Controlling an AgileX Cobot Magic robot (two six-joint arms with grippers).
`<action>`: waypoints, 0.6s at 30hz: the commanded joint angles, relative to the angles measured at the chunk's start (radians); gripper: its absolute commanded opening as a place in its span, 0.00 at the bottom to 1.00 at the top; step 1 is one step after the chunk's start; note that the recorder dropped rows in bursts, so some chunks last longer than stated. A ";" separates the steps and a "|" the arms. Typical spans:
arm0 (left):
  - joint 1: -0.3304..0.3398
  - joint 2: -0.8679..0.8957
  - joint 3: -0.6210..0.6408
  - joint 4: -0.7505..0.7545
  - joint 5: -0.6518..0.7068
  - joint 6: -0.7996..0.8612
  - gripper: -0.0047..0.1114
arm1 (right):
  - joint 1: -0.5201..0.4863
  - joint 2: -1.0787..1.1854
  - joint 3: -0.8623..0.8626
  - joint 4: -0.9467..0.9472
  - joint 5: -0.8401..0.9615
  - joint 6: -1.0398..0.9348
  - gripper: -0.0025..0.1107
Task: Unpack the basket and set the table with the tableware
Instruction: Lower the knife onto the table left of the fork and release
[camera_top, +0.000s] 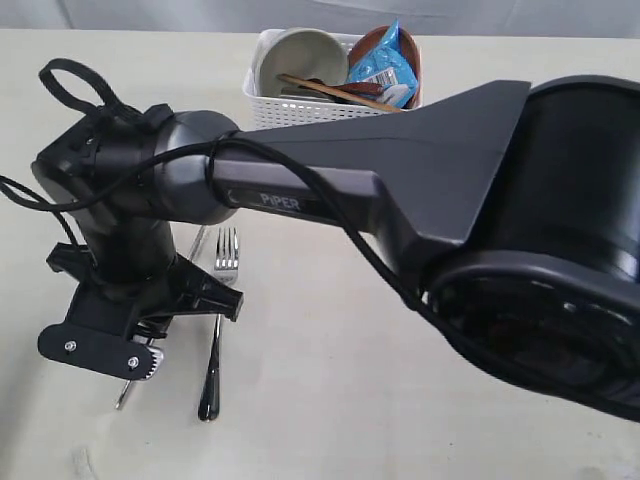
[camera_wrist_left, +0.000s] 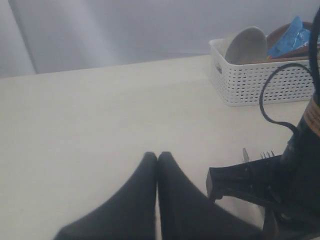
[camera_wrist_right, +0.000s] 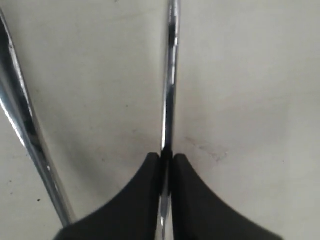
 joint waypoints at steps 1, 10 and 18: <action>-0.006 -0.004 0.002 -0.007 -0.011 -0.004 0.04 | 0.000 0.012 -0.003 -0.007 0.002 0.026 0.14; -0.006 -0.004 0.002 -0.007 -0.011 -0.004 0.04 | 0.000 -0.010 -0.003 -0.007 -0.048 0.174 0.52; -0.006 -0.004 0.002 -0.007 -0.011 -0.004 0.04 | 0.002 -0.099 -0.003 0.000 -0.041 0.542 0.52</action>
